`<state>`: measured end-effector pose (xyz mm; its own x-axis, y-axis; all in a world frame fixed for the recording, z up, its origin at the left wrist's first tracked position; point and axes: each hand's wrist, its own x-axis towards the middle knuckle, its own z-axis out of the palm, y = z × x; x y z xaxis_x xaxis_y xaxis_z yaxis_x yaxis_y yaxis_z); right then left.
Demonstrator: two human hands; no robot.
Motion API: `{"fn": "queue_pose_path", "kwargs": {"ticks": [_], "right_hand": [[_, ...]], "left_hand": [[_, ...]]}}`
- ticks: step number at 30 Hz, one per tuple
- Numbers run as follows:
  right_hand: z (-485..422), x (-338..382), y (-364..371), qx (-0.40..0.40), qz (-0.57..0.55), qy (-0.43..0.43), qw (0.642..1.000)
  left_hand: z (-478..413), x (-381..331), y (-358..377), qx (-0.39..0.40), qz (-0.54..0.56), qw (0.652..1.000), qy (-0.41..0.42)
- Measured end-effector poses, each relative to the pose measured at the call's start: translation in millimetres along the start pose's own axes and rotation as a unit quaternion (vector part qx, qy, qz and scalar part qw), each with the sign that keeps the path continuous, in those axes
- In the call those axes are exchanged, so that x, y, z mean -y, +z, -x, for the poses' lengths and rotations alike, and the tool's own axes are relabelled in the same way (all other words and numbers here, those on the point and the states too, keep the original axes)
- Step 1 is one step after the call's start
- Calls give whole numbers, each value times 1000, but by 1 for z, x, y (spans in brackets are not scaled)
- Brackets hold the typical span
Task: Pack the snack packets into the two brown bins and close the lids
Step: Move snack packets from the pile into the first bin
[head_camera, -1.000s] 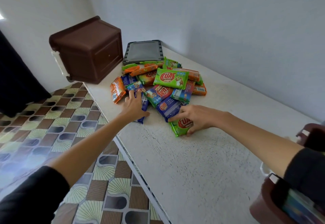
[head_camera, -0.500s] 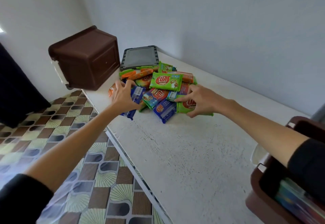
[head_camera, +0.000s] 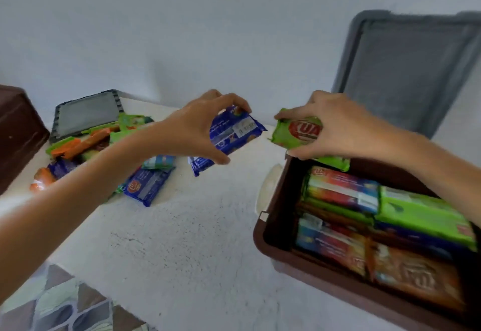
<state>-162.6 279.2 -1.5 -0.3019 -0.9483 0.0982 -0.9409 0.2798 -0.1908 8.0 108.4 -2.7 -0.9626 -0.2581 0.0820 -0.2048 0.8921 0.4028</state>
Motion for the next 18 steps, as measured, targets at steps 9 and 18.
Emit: {"fn": "queue_pose_path", "kwargs": {"ticks": [9, 18], "right_hand": [[137, -60, 16, 95, -90, 108, 985], [178, -64, 67, 126, 15, 116, 985]], "left_hand": [[-44, -97, 75, 212, 33, 948, 234], [-49, -116, 154, 250, -247, 878, 326]]}}
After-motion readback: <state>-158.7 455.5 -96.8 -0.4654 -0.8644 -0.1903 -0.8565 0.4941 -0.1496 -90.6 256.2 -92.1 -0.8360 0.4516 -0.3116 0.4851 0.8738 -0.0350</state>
